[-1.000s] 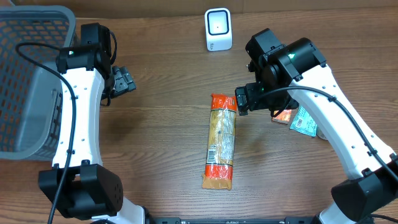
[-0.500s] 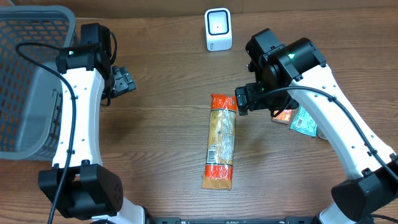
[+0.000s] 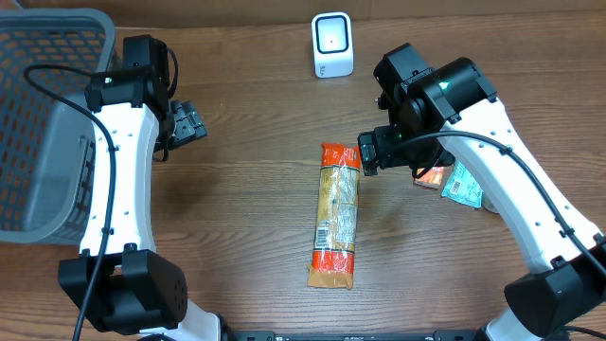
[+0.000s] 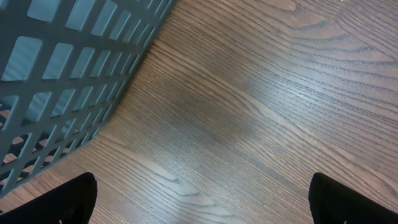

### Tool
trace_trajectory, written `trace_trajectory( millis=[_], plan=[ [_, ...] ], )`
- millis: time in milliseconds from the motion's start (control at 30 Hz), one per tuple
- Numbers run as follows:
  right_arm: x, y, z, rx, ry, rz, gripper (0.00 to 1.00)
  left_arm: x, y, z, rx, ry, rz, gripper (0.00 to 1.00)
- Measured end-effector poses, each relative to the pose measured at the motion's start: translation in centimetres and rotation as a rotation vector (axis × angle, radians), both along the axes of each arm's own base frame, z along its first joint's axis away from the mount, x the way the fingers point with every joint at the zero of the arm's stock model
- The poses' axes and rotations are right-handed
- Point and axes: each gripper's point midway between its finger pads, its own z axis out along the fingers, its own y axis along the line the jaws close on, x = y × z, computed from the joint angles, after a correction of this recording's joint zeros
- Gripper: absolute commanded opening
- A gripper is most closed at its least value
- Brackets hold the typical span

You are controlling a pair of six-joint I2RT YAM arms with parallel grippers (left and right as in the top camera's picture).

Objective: Scan the item barcode
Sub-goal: 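Move the right gripper over the top end of the pasta packet, then lower the right gripper and close it on the pasta packet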

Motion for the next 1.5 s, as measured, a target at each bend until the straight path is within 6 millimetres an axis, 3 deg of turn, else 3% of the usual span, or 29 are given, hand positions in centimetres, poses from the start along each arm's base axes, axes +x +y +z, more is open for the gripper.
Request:
trace_trajectory(
  millis=[100,233,433,633,733,767,800,867,900,967,1000,1033,1067,1100,1167,1233,1433,1500],
  plan=[
    [1.2,0.6,0.2,0.025,-0.047,0.000,1.00,0.0,0.0,0.0,0.000,0.000,0.000,1.00],
    [4.1,2.3,0.9,0.094,-0.172,0.001,1.00,0.0,0.0,0.0,0.000,0.000,0.000,1.00],
    [5.7,3.4,1.6,0.149,-0.234,-0.007,1.00,0.0,0.0,0.0,0.000,0.000,0.000,1.00],
    [8.9,6.5,4.1,0.320,-0.365,-0.041,1.00,0.0,0.0,0.0,0.000,0.000,0.000,1.00],
    [9.4,7.0,4.6,0.347,-0.382,-0.046,1.00,0.0,0.0,0.0,0.000,0.000,0.000,1.00],
    [9.3,7.0,4.6,0.351,-0.380,-0.047,0.96,0.0,0.0,0.0,0.000,0.000,0.000,1.00],
    [9.3,7.0,4.5,0.351,-0.375,-0.052,0.85,0.0,0.0,0.0,0.000,0.000,0.000,1.00],
    [8.9,6.9,4.3,0.350,-0.354,-0.071,0.45,0.0,0.0,0.0,0.000,0.000,0.000,1.00],
    [8.8,6.9,4.0,0.347,-0.344,-0.075,0.33,0.0,0.0,0.0,0.000,0.000,0.000,1.00],
    [8.4,6.8,3.1,0.339,-0.314,-0.095,0.24,0.0,0.0,0.0,0.000,0.000,0.000,1.00],
    [8.1,6.7,2.3,0.332,-0.289,-0.112,0.24,0.0,0.0,0.0,0.000,0.000,0.000,1.00],
    [7.5,6.5,1.1,0.316,-0.253,-0.128,0.32,0.0,0.0,0.0,0.000,0.000,0.000,1.00],
    [7.0,6.4,0.0,0.303,-0.225,-0.139,0.63,0.0,0.0,0.0,0.000,0.000,0.000,1.00],
    [6.5,6.3,-1.1,0.289,-0.199,-0.143,0.87,0.0,0.0,0.0,0.000,0.000,0.000,1.00],
    [5.6,6.3,-3.2,0.267,-0.158,-0.144,0.98,0.0,0.0,0.0,0.000,0.000,0.000,1.00],
    [5.0,6.3,-4.7,0.254,-0.131,-0.144,1.00,0.0,0.0,0.0,0.000,0.000,0.000,1.00],
    [4.4,6.3,-6.1,0.249,-0.100,-0.166,0.62,0.0,0.0,0.0,0.000,0.000,0.000,1.00],
    [4.4,6.6,-6.3,0.258,-0.097,-0.189,0.61,0.0,0.0,0.0,0.000,0.000,0.000,1.00]
  ],
)
